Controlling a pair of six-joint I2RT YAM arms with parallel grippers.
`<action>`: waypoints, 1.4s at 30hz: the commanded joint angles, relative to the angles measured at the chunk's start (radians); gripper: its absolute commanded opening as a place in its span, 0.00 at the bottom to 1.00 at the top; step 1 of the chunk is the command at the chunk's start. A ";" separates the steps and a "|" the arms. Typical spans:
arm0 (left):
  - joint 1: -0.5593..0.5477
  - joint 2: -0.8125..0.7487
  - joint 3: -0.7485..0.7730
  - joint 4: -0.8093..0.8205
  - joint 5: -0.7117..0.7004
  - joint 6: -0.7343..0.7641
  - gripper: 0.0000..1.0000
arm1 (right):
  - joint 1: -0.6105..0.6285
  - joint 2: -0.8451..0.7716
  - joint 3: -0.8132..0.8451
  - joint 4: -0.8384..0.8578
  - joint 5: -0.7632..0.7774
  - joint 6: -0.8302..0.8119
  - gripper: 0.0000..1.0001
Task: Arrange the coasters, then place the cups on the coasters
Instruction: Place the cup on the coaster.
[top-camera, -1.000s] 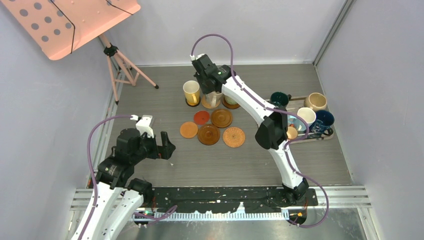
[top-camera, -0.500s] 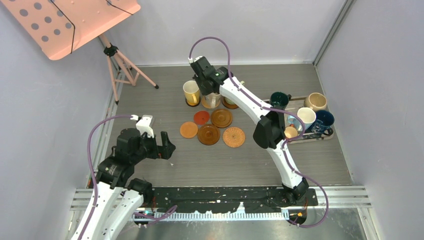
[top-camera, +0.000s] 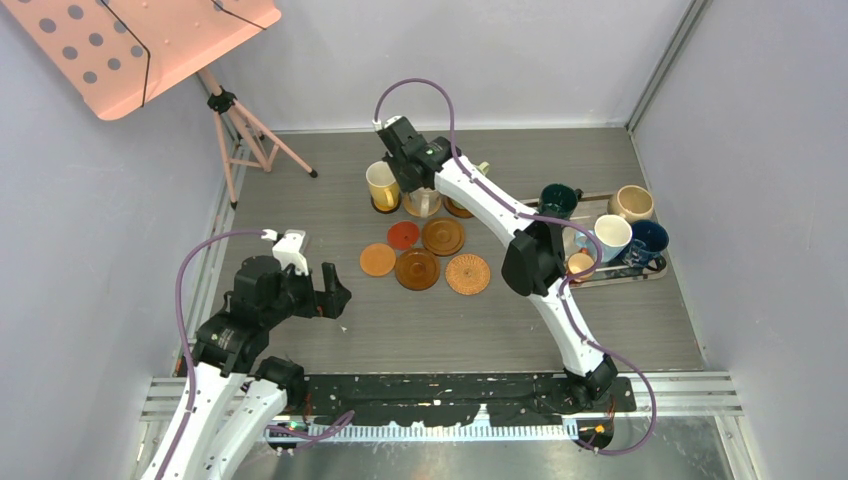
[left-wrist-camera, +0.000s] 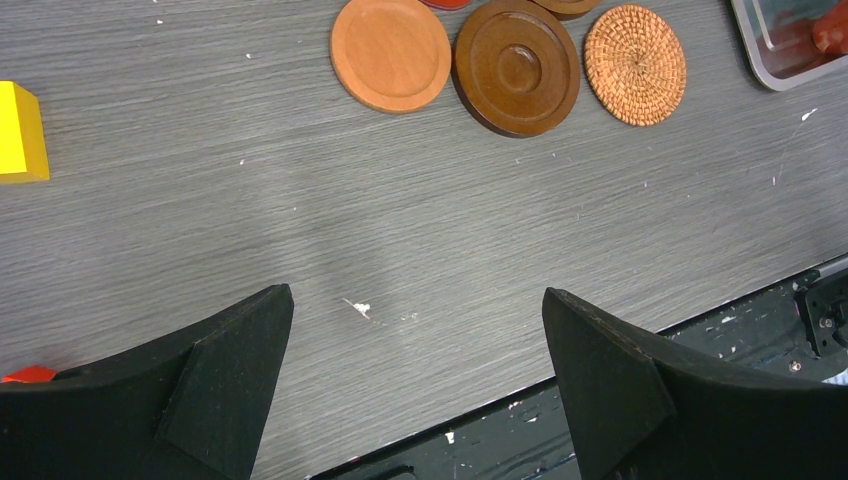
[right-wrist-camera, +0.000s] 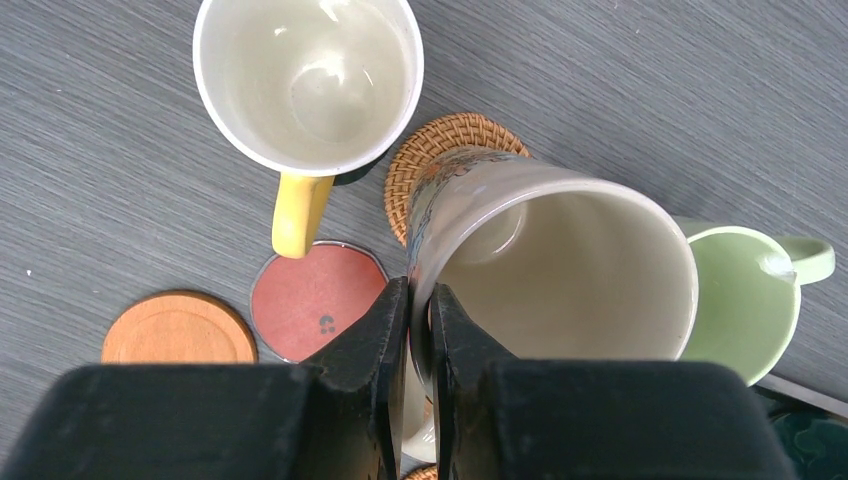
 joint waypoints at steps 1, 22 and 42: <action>-0.005 0.002 0.006 0.025 -0.011 -0.006 1.00 | -0.006 -0.027 0.067 0.083 0.025 -0.032 0.10; -0.004 0.006 0.006 0.026 -0.008 -0.006 0.99 | -0.013 -0.050 0.050 0.105 0.000 -0.073 0.33; -0.005 0.019 0.003 0.031 0.010 -0.005 1.00 | -0.018 -0.522 -0.344 0.112 0.095 -0.033 0.53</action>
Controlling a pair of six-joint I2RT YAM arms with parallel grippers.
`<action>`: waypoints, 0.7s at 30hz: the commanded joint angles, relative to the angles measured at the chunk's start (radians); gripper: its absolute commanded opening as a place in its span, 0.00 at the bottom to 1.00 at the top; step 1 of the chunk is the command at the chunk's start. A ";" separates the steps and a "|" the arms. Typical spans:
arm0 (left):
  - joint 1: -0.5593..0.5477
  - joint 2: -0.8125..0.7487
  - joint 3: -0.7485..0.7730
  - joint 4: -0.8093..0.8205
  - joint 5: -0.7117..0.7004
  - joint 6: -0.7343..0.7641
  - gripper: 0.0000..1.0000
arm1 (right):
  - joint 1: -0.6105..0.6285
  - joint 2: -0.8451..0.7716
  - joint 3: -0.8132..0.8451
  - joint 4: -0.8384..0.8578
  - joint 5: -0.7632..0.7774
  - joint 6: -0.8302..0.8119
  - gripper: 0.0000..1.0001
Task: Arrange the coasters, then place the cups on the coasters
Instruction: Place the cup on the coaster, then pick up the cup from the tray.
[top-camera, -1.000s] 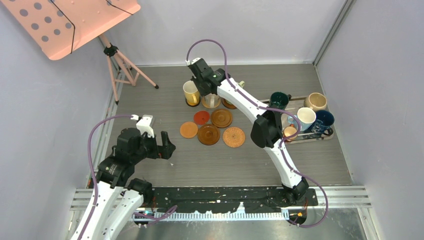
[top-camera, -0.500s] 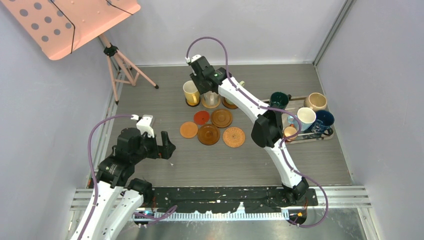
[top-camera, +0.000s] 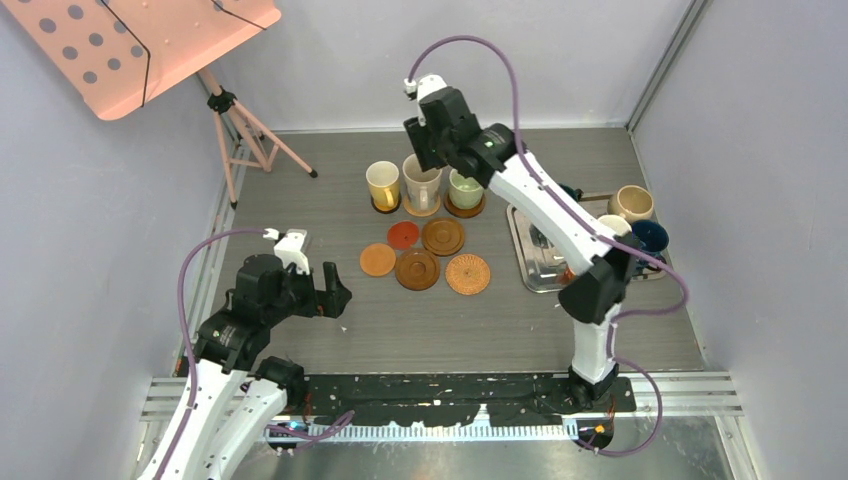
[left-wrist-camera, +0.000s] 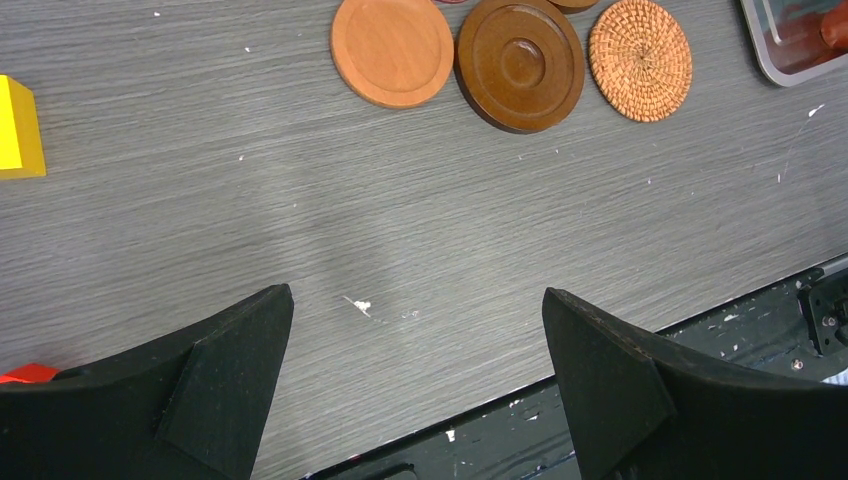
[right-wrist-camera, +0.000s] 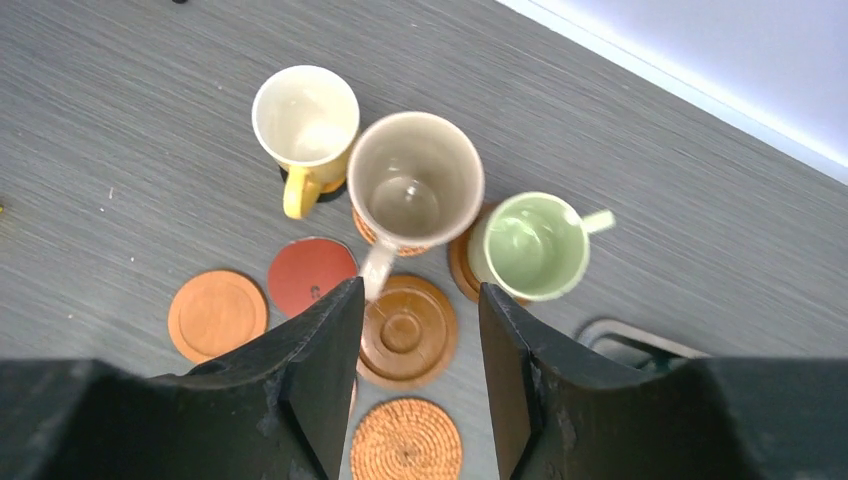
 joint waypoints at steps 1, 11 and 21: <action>-0.005 0.002 0.003 0.030 0.013 -0.005 0.99 | -0.007 -0.162 -0.141 0.023 0.092 0.006 0.53; -0.005 0.000 0.002 0.033 0.032 -0.002 0.99 | -0.128 -0.382 -0.427 -0.026 0.101 0.010 0.55; -0.005 -0.015 0.000 0.032 0.018 -0.005 1.00 | -0.399 -0.413 -0.498 -0.104 0.111 -0.015 0.57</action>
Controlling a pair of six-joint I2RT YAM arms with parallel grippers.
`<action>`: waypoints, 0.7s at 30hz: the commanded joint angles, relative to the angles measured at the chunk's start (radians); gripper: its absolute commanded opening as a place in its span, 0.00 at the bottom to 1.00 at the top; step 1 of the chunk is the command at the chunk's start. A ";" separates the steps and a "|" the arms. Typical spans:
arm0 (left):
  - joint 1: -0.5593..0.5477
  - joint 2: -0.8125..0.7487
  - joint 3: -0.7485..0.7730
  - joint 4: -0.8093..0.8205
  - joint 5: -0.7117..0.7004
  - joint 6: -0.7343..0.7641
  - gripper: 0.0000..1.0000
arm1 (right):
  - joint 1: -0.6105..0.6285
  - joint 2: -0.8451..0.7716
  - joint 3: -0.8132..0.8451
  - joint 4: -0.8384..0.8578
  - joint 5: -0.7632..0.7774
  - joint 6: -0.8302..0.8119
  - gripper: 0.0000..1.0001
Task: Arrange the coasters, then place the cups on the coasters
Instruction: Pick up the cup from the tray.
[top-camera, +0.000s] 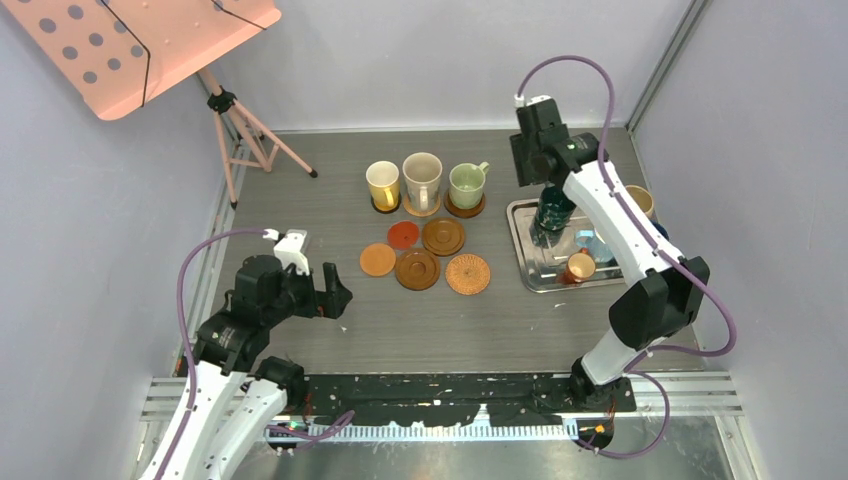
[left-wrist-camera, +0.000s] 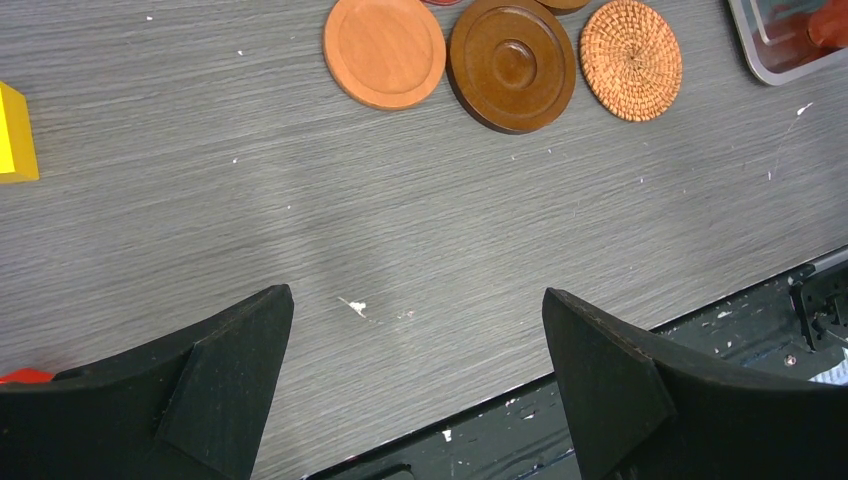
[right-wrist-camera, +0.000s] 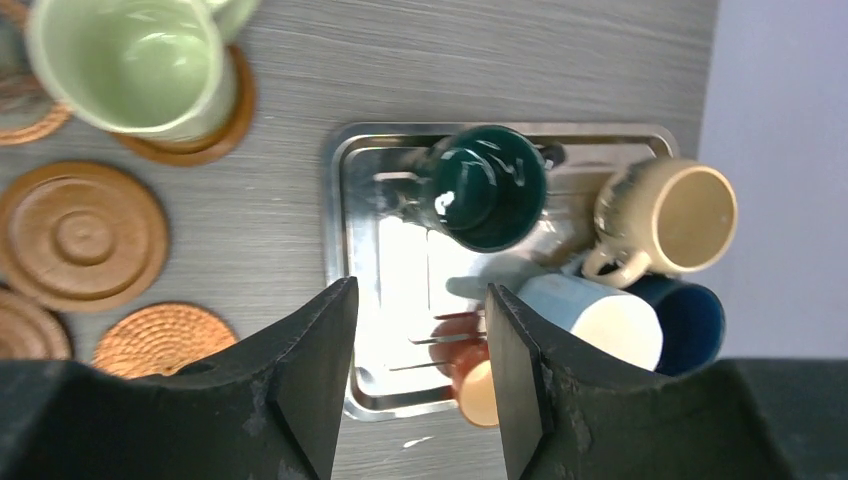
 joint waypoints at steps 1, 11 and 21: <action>-0.005 -0.006 0.000 0.032 0.006 -0.005 1.00 | -0.090 -0.070 -0.011 -0.013 -0.012 -0.007 0.57; -0.005 -0.019 -0.001 0.034 0.010 -0.005 1.00 | -0.232 -0.016 -0.016 -0.001 -0.116 -0.022 0.60; -0.005 -0.012 0.000 0.033 0.004 -0.005 1.00 | -0.264 0.074 -0.012 0.030 -0.263 -0.001 0.60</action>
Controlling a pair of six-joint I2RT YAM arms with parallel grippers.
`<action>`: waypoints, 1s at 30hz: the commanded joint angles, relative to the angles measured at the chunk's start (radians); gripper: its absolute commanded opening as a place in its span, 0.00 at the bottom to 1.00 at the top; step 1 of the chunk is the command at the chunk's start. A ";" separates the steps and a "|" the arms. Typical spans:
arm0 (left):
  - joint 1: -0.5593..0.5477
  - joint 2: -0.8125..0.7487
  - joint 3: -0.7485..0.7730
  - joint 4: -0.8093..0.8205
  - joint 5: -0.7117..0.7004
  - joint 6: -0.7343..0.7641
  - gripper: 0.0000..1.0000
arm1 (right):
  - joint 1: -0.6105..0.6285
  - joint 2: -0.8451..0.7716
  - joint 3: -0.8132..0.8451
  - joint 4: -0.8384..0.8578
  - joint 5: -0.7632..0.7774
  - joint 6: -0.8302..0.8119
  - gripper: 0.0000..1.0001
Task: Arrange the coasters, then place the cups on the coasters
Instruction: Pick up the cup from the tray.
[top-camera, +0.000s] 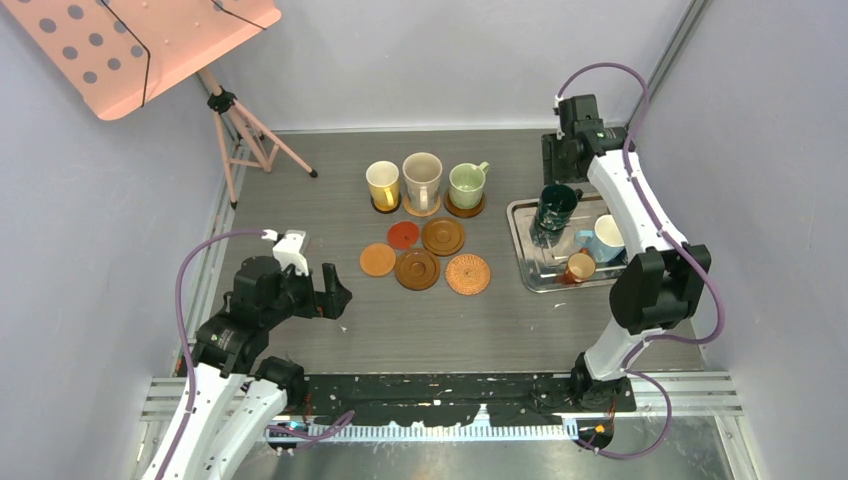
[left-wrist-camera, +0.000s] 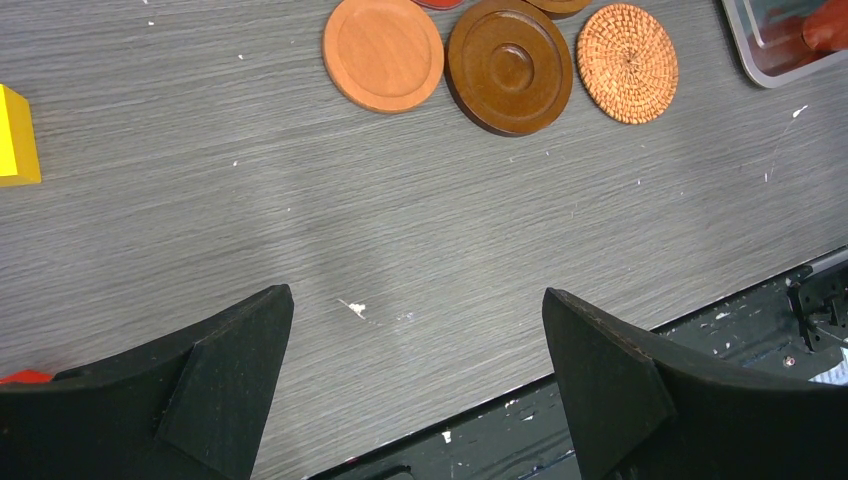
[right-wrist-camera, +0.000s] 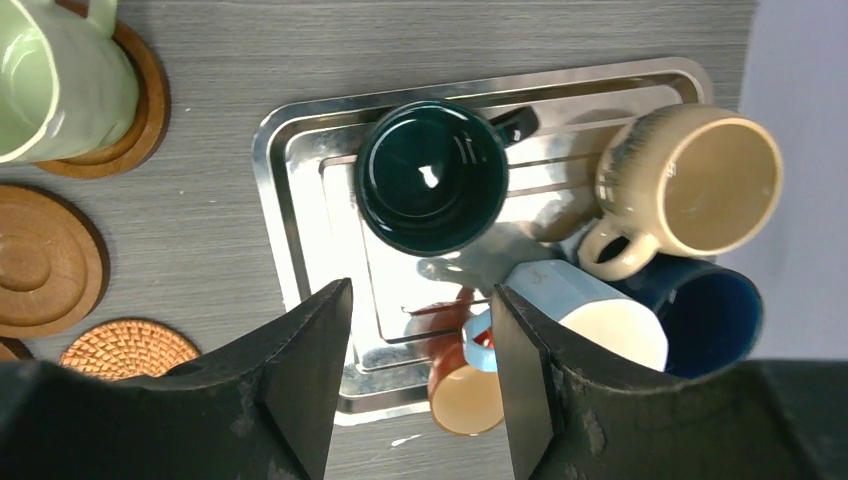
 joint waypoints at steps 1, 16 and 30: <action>-0.005 0.000 0.000 0.032 0.005 -0.005 1.00 | -0.001 0.022 -0.004 0.065 -0.099 0.009 0.60; -0.005 0.015 0.001 0.032 0.004 -0.005 0.99 | -0.005 0.222 -0.017 0.156 -0.113 -0.004 0.59; -0.005 0.022 0.001 0.032 -0.002 -0.005 1.00 | -0.004 0.229 -0.107 0.204 -0.089 0.008 0.45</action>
